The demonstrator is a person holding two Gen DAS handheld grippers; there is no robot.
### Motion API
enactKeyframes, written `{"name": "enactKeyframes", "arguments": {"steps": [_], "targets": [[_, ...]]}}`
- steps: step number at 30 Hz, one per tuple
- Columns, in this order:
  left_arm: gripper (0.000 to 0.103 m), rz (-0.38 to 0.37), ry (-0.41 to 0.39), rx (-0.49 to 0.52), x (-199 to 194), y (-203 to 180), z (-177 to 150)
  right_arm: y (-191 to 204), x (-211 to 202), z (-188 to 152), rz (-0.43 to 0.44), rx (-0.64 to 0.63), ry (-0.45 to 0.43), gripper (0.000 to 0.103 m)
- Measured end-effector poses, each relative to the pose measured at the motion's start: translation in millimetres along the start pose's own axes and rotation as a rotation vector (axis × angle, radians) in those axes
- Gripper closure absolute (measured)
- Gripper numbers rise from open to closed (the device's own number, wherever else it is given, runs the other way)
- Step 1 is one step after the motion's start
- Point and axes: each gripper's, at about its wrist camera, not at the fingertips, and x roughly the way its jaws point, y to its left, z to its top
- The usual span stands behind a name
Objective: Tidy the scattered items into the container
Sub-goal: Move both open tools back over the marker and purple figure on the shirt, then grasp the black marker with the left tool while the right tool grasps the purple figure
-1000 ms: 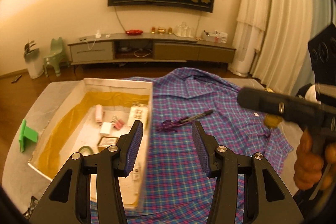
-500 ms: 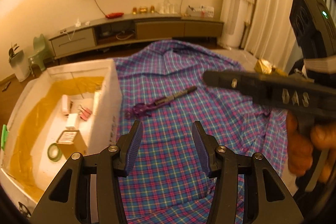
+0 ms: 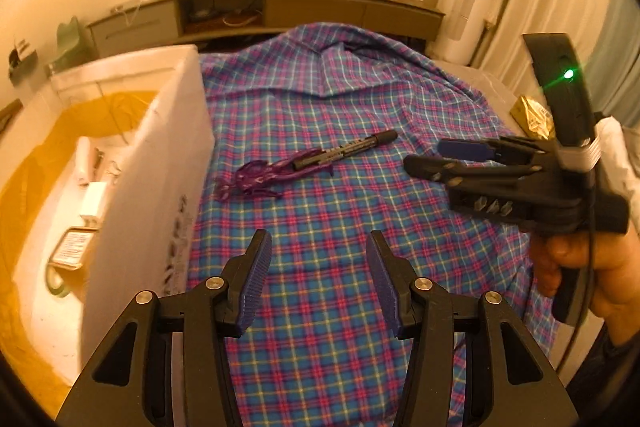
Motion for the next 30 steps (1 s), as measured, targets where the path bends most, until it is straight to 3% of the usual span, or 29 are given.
{"name": "enactKeyframes", "arguments": {"steps": [6,12,14,16,18,23,26,29,30], "targets": [[0.051,0.006,0.038,-0.013,29,8,9,10,31,25,-0.045,-0.178,0.004,0.042],[0.051,-0.001,0.061,-0.109,55,30,20,23,72,33,-0.009,-0.431,0.092,0.041],[0.051,-0.01,0.065,-0.144,60,35,22,16,75,31,0.059,-0.403,0.103,0.05],[0.05,-0.019,0.063,-0.155,61,36,22,10,73,27,0.125,-0.358,0.138,0.079],[0.05,-0.03,0.059,-0.161,60,36,21,12,67,18,0.149,-0.346,0.166,0.086],[0.049,-0.07,0.043,-0.233,50,41,22,26,43,-13,0.316,-0.274,0.239,0.086],[0.049,-0.112,0.042,-0.289,43,44,22,33,32,-21,0.319,-0.237,0.236,0.085],[0.049,-0.124,0.038,-0.29,33,42,19,29,26,-7,0.335,-0.125,0.183,0.073],[0.049,-0.116,0.035,-0.286,30,41,17,28,26,0,0.339,-0.08,0.158,0.065]]}}
